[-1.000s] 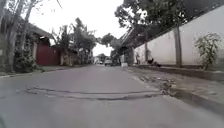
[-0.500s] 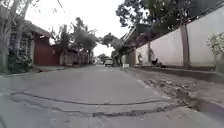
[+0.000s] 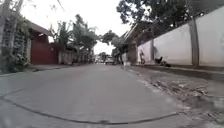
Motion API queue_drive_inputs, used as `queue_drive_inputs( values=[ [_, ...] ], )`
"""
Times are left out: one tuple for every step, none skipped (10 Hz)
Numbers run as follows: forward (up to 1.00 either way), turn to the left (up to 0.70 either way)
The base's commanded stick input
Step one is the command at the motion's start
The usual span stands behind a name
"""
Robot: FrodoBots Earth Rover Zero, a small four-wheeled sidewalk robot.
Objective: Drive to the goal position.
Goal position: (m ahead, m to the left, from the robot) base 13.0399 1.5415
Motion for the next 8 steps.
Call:
queue_drive_inputs(
  values=[
    [0.85, 0.00],
    [0.85, 0.00],
    [0.70, 0.00],
    [0.70, 0.00],
    [0.70, 0.02],
    [0.70, 0.01],
    [0.70, 0.00],
    [0.70, 0.00]
  ],
)
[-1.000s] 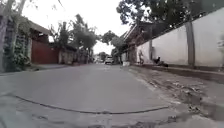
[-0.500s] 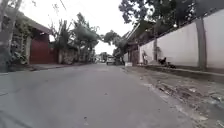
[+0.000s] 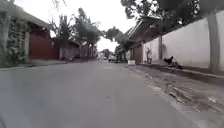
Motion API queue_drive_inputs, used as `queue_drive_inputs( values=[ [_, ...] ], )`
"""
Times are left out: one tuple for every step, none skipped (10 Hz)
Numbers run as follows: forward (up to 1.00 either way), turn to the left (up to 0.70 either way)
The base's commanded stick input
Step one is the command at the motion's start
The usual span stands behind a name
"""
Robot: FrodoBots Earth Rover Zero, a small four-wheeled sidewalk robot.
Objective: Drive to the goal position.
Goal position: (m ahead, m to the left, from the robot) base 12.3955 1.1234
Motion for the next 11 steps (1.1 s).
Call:
queue_drive_inputs(
  values=[
    [0.70, 0.00],
    [0.70, 0.00],
    [0.70, 0.00],
    [0.70, 0.00],
    [0.70, 0.00],
    [0.70, 0.00],
    [0.70, 0.00],
    [0.70, 0.00],
    [0.81, 0.00],
    [0.85, 0.00],
    [0.85, 0.00]
  ],
)
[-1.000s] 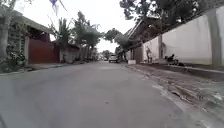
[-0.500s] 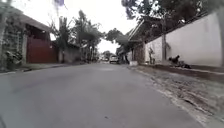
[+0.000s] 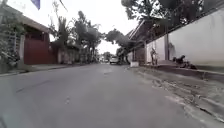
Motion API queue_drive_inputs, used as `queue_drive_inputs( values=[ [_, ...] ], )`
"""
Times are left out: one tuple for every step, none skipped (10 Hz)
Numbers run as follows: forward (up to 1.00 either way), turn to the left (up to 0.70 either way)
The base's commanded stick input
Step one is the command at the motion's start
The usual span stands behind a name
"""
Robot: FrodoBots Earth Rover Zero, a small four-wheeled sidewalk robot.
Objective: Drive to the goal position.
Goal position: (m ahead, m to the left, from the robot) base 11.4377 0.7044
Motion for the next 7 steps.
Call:
queue_drive_inputs(
  values=[
    [0.97, 0.00],
    [1.00, 0.00],
    [1.00, 0.00],
    [1.00, 0.00],
    [1.00, 0.00],
    [1.00, 0.09],
    [1.00, 0.09]
  ],
)
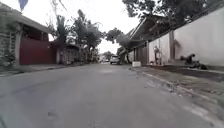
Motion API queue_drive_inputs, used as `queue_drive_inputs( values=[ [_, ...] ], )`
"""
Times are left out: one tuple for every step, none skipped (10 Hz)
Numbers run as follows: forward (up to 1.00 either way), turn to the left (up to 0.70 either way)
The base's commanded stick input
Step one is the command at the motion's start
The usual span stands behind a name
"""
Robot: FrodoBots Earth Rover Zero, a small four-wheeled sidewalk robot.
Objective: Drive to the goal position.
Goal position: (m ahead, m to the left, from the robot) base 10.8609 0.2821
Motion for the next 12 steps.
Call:
queue_drive_inputs(
  values=[
    [1.00, 0.02],
    [1.00, 0.01],
    [1.00, 0.00],
    [1.00, 0.04],
    [1.00, 0.04],
    [1.00, 0.00],
    [1.00, 0.05],
    [1.00, 0.03],
    [1.00, 0.00],
    [1.00, 0.00],
    [1.00, 0.00],
    [1.00, 0.01]
  ],
)
